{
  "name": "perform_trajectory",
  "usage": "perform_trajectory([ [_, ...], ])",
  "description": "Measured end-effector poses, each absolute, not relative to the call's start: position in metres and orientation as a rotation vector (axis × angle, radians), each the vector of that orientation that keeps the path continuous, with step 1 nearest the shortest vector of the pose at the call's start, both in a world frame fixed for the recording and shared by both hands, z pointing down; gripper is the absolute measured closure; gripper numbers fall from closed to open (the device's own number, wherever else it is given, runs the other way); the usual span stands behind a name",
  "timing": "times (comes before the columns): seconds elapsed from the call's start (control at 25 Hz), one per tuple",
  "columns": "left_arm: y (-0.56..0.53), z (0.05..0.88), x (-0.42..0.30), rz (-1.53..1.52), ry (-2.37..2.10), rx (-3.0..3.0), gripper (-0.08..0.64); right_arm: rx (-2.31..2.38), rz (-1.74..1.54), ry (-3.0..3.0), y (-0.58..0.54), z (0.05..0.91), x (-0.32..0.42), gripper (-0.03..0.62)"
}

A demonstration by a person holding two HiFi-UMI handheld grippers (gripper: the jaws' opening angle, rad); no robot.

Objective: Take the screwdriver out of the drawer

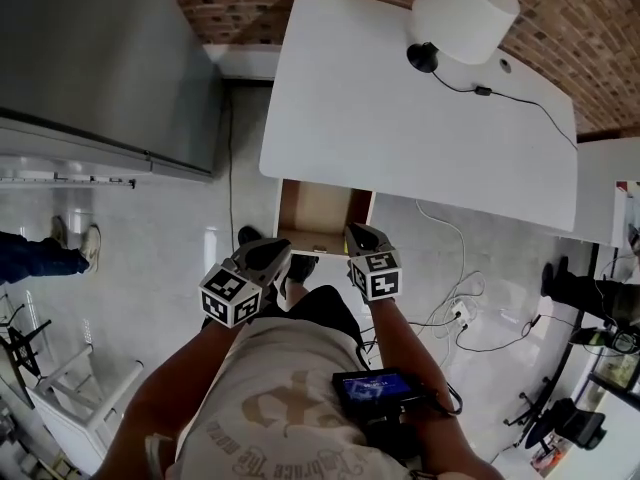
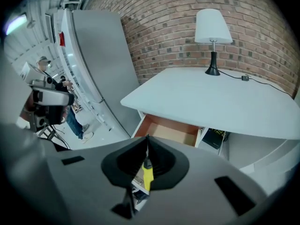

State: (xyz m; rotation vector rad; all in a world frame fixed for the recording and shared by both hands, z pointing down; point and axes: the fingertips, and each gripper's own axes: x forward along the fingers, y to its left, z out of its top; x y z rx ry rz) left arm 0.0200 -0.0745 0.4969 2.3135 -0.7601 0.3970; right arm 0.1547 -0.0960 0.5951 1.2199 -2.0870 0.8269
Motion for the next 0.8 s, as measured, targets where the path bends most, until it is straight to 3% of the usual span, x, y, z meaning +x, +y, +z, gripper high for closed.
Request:
perform_trajectory([
  [0.8, -0.084, 0.470, 0.036, 0.426, -0.697, 2.414, 0.543, 1.259, 0.802, -2.241, -0.096, 0.519, 0.162, 0.578],
])
